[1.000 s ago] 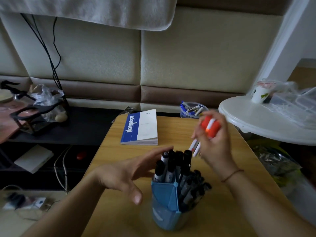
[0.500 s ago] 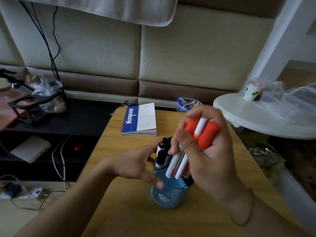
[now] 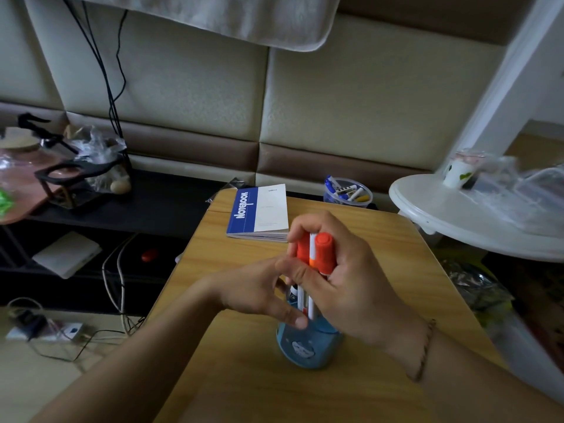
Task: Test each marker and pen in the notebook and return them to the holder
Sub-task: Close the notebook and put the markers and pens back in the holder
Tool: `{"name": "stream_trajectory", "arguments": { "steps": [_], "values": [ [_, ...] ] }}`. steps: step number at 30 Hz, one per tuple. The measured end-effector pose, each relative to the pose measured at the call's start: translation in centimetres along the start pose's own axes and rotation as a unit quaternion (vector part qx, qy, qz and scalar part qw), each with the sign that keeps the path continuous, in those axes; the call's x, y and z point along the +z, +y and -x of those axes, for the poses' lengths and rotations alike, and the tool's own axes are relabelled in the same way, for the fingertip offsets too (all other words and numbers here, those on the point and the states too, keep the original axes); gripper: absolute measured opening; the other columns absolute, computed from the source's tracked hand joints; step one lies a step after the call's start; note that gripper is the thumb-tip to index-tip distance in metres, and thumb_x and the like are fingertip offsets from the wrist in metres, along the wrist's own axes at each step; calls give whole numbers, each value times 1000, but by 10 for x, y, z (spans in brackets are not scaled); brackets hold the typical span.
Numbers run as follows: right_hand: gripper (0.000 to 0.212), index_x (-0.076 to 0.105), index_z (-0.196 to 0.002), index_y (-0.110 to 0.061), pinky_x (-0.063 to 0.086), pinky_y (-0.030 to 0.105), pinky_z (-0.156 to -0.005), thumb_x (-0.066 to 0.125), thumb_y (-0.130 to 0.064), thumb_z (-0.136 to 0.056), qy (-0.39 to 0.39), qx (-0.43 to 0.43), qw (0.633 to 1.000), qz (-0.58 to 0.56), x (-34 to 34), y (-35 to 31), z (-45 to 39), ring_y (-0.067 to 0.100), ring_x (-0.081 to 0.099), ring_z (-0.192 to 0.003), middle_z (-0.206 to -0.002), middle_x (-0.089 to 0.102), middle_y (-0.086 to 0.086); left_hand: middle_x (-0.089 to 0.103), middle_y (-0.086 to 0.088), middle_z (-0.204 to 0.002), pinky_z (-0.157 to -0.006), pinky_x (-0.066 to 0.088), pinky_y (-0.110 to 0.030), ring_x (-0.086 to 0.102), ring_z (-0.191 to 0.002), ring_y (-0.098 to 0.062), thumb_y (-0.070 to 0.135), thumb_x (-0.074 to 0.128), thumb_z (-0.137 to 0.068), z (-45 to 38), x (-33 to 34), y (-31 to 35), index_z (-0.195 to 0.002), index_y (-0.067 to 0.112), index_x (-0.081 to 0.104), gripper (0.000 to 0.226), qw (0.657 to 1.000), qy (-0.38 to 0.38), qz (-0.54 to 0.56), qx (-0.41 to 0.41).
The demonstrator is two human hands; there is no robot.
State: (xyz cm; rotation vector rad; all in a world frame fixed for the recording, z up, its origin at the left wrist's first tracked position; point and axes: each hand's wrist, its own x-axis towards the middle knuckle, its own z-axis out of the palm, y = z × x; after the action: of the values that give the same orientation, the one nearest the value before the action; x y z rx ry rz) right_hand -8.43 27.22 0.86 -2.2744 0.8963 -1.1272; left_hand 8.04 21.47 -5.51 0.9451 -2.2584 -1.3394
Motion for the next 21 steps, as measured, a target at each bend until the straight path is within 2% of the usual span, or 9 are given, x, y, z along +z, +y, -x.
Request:
{"name": "stream_trajectory", "arguments": {
  "steps": [3,7,9,12,15,17,19,21],
  "values": [
    [19,54,-95,-25,56,33,-67,68,-34,-85,13,21,1000,-16,-2,1,-3,18,62,-78,-85,57,-7,51,8,-134,-106,46,-38,49,-126,-9,25,83,-76,0,-1,-3,-133,29,44,70,1000,0,2,2],
    [18,58,-84,-23,52,26,-68,68,-38,-82,30,38,999,-16,-6,1,-6,16,59,-79,-82,56,-10,48,17,-133,-105,45,-24,49,-123,2,17,80,-79,-1,-2,-3,-129,45,34,74,1000,-5,-7,11],
    [20,59,-83,-22,54,28,-65,69,-39,-81,26,50,998,-31,-8,2,-6,17,60,-75,-79,57,-8,47,17,-136,-106,44,-24,48,-124,1,18,80,-79,-1,-3,-5,-128,50,31,77,1000,0,-14,18],
    [24,59,-83,-19,55,34,-64,68,-41,-81,28,35,999,-17,-12,2,-2,19,61,-74,-79,58,-6,48,31,-127,-103,45,-21,47,-123,5,17,80,-80,-1,-4,-4,-125,53,32,75,1000,-3,-10,18],
    [21,58,-78,-19,52,34,-66,67,-37,-84,37,-10,998,57,-15,6,3,16,59,-76,-77,58,-5,49,36,-124,-104,47,-34,50,-123,-1,21,81,-78,1,-5,-1,-128,54,35,75,999,-5,-21,30],
    [25,59,-76,-19,50,33,-69,64,-41,-86,42,-38,991,121,-19,7,6,13,59,-79,-77,59,-6,47,22,-137,-106,45,-44,48,-128,-8,26,81,-76,3,-5,-1,-142,43,30,86,999,-6,-24,41],
    [30,63,-77,-16,49,35,-76,59,-44,-88,64,-72,979,180,-29,6,11,13,60,-85,-80,62,-6,41,14,-146,-109,42,-46,43,-134,-9,24,82,-75,4,-6,-4,-150,37,20,99,998,-11,-29,49],
    [30,65,-85,-16,49,37,-82,56,-44,-91,119,-78,978,153,-43,6,21,16,61,-90,-87,64,-4,37,13,-150,-112,39,-45,39,-137,-7,20,83,-74,4,-7,-9,-153,33,12,107,998,-14,-33,53]
  ]
}}
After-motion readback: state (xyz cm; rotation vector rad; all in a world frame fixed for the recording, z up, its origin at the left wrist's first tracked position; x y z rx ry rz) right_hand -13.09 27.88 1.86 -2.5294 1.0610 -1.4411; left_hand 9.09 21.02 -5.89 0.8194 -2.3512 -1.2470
